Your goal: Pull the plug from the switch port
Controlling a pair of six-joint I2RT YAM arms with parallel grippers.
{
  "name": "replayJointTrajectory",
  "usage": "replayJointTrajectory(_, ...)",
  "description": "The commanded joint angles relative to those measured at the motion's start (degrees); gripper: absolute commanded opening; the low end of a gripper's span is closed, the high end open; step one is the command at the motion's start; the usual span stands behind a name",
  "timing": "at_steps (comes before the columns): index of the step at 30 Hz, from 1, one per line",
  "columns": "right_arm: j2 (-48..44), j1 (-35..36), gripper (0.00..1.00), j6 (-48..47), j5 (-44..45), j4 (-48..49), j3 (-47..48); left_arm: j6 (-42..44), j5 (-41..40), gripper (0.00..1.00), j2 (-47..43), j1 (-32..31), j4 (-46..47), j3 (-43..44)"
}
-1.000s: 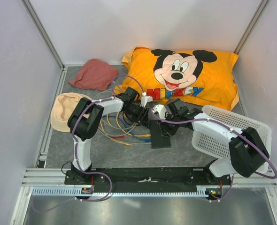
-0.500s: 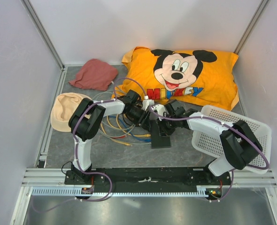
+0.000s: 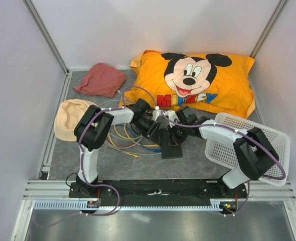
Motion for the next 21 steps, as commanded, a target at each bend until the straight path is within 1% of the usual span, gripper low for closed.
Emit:
replayJointTrajectory(1,2.83,0.1,0.0,0.15,3.7,0.96,-1.03,4.1,-0.04,0.49,2.65,-0.36,-3.3,-1.6)
replayJointTrajectory(5,3.01,0.19,0.0,0.33,3.52,0.96,-1.03,3.67,-0.3,0.46,3.62,-0.45,-3.48,-1.16)
replayJointTrajectory(8,2.74,0.19,0.0,0.41,3.61,1.13,-1.29,3.32,-1.96,0.44,3.8,-0.62,-3.65,-1.16)
replayJointTrajectory(12,2.22,0.19,0.0,0.59,3.87,1.4,-1.56,2.96,-2.5,0.4,4.76,-0.63,-3.48,-0.9)
replayJointTrajectory(13,1.95,0.19,0.0,0.59,3.96,1.4,-1.64,2.88,-2.58,0.36,4.85,-0.63,-3.48,-0.81)
replayJointTrajectory(15,2.04,0.19,0.0,0.68,3.96,1.49,-1.73,2.61,-2.58,0.33,5.64,-0.63,-3.48,-0.46)
replayJointTrajectory(16,2.04,0.19,0.0,0.68,3.96,1.49,-1.73,2.61,-2.5,0.26,5.9,-0.63,-3.56,-0.37)
replayJointTrajectory(17,2.04,0.19,0.0,0.68,3.96,1.57,-1.73,2.78,-2.32,0.22,5.99,-0.71,-3.65,-0.19)
replayJointTrajectory(19,2.04,0.11,0.0,0.68,3.96,1.58,-1.73,3.05,-2.32,0.16,6.17,-0.71,-3.48,-0.19)
replayJointTrajectory(21,2.04,0.19,0.0,0.68,3.96,1.58,-1.73,3.05,-2.23,0.12,6.43,-0.71,-3.56,-0.02)
